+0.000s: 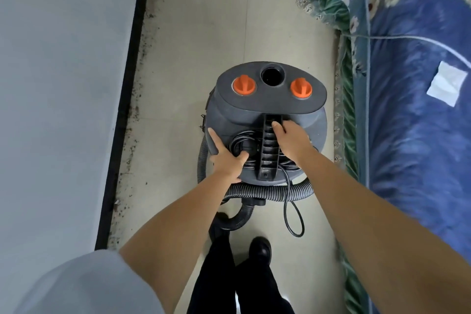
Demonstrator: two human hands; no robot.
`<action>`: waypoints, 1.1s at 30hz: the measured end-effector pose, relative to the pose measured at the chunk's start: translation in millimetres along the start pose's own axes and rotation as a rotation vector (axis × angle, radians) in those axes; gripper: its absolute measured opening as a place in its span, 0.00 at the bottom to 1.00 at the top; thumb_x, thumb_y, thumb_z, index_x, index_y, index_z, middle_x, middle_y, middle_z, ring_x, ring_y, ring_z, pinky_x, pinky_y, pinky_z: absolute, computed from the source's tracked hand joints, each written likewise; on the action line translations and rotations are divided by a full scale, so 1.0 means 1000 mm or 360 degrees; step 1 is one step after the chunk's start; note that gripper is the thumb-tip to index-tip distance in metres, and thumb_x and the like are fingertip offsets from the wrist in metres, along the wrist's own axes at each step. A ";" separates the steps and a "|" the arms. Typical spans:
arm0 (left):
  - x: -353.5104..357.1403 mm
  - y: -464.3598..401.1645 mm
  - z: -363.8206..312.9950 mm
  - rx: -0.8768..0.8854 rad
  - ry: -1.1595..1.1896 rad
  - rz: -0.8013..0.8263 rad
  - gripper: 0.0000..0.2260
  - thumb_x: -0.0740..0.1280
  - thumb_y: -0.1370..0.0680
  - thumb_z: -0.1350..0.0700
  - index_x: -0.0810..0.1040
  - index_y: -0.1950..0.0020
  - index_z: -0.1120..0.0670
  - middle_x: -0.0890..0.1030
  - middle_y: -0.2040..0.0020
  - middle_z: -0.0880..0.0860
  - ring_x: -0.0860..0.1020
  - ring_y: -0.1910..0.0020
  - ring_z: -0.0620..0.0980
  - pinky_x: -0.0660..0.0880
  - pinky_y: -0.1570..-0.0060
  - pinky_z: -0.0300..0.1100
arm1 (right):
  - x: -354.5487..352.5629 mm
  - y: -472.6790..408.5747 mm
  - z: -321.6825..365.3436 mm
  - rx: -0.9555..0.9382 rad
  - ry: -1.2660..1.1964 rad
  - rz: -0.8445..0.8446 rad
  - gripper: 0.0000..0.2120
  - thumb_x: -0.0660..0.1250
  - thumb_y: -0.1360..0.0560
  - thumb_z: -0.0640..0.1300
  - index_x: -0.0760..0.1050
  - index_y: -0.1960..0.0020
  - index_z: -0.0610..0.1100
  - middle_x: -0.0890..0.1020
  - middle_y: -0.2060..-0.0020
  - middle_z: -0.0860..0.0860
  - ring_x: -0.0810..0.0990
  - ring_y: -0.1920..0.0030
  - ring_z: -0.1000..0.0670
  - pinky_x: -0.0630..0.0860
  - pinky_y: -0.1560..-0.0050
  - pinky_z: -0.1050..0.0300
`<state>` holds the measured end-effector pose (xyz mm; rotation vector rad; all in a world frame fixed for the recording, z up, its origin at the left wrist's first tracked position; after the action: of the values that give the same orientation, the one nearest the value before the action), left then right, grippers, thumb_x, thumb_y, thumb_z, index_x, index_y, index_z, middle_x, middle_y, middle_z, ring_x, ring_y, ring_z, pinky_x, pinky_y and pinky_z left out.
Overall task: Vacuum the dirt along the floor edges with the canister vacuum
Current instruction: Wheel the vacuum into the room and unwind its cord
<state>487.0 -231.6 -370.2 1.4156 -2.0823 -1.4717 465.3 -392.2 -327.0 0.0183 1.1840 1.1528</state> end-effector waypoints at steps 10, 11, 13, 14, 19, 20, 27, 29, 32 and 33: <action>-0.003 0.034 0.068 0.0035 0.0016 0.0004 0.48 0.67 0.25 0.53 0.25 0.39 0.24 0.60 0.26 0.59 0.73 0.39 0.66 0.79 0.55 0.63 | 0.032 0.062 -0.027 -0.0050 -0.0088 0.0140 0.16 0.53 0.18 0.48 0.70 0.56 0.40 0.79 0.49 0.38 0.75 0.44 0.37 0.67 0.40 0.48; -0.003 0.037 0.074 0.0031 0.0025 0.0002 0.48 0.67 0.25 0.53 0.25 0.38 0.25 0.60 0.26 0.59 0.73 0.39 0.66 0.79 0.55 0.63 | 0.035 0.066 -0.031 -0.0064 -0.0096 0.0153 0.15 0.53 0.18 0.48 0.68 0.58 0.41 0.79 0.49 0.38 0.75 0.45 0.37 0.67 0.40 0.48; -0.002 0.044 0.081 0.0009 0.0043 0.0009 0.48 0.66 0.24 0.54 0.26 0.37 0.26 0.60 0.27 0.59 0.72 0.38 0.66 0.79 0.55 0.63 | 0.039 0.073 -0.035 -0.0087 -0.0114 0.0153 0.16 0.53 0.18 0.48 0.67 0.60 0.42 0.79 0.50 0.38 0.75 0.45 0.38 0.67 0.39 0.48; -0.002 0.046 0.082 -0.0008 0.0043 0.0022 0.47 0.66 0.24 0.54 0.26 0.36 0.27 0.61 0.27 0.58 0.72 0.38 0.66 0.79 0.57 0.63 | 0.041 0.075 -0.036 -0.0090 -0.0116 0.0158 0.17 0.53 0.18 0.48 0.66 0.62 0.42 0.79 0.52 0.38 0.75 0.46 0.38 0.67 0.39 0.48; -0.004 0.057 0.083 -0.0001 0.0028 0.0051 0.45 0.64 0.22 0.55 0.28 0.31 0.32 0.64 0.28 0.58 0.74 0.39 0.64 0.80 0.53 0.60 | 0.033 0.084 -0.040 -0.0188 -0.0201 0.0254 0.16 0.56 0.18 0.47 0.66 0.64 0.43 0.71 0.66 0.50 0.71 0.60 0.47 0.66 0.54 0.56; -0.005 0.059 0.081 0.0028 -0.0031 0.0037 0.44 0.64 0.22 0.54 0.29 0.29 0.35 0.64 0.28 0.59 0.73 0.38 0.64 0.79 0.49 0.59 | 0.030 0.088 -0.045 -0.0239 -0.0233 0.0278 0.11 0.58 0.19 0.45 0.71 0.58 0.43 0.74 0.61 0.51 0.73 0.56 0.50 0.67 0.51 0.57; -0.003 0.089 0.056 0.0828 -0.0928 -0.0463 0.24 0.57 0.19 0.50 0.58 0.24 0.54 0.51 0.22 0.57 0.50 0.23 0.57 0.52 0.25 0.52 | 0.025 0.099 -0.077 -0.0393 0.0276 0.0317 0.32 0.68 0.26 0.49 0.59 0.26 0.43 0.62 0.30 0.46 0.64 0.30 0.44 0.65 0.31 0.50; 0.012 0.093 0.046 0.0864 -0.0937 -0.0334 0.25 0.56 0.19 0.46 0.59 0.24 0.54 0.55 0.23 0.55 0.51 0.23 0.55 0.51 0.26 0.55 | 0.031 0.097 -0.068 -0.0342 0.0542 0.0193 0.29 0.68 0.27 0.51 0.62 0.31 0.42 0.63 0.34 0.44 0.66 0.33 0.42 0.67 0.36 0.45; 0.036 0.091 0.033 0.0668 -0.1108 -0.0193 0.33 0.57 0.22 0.37 0.53 0.23 0.51 0.51 0.22 0.54 0.46 0.23 0.54 0.46 0.28 0.62 | 0.037 0.096 -0.066 -0.0339 0.0859 0.0031 0.27 0.67 0.26 0.55 0.62 0.34 0.42 0.67 0.37 0.43 0.68 0.36 0.41 0.69 0.41 0.47; 0.042 0.090 0.030 0.0623 -0.1177 -0.0198 0.35 0.58 0.23 0.36 0.52 0.23 0.53 0.50 0.22 0.55 0.45 0.23 0.54 0.45 0.29 0.63 | 0.037 0.095 -0.068 -0.0371 0.0932 0.0015 0.26 0.65 0.25 0.55 0.62 0.34 0.42 0.69 0.38 0.43 0.69 0.37 0.40 0.69 0.42 0.48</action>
<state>395.0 -244.6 -324.0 1.2462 -2.8953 -1.9312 348.4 -357.4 -330.8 -0.5226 1.5472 1.3441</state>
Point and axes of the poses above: each hand's wrist, its own y-axis away from the middle knuckle, its own x-axis out of the palm, z = x × y, the point moved 3 cm from there along -y, towards the middle knuckle
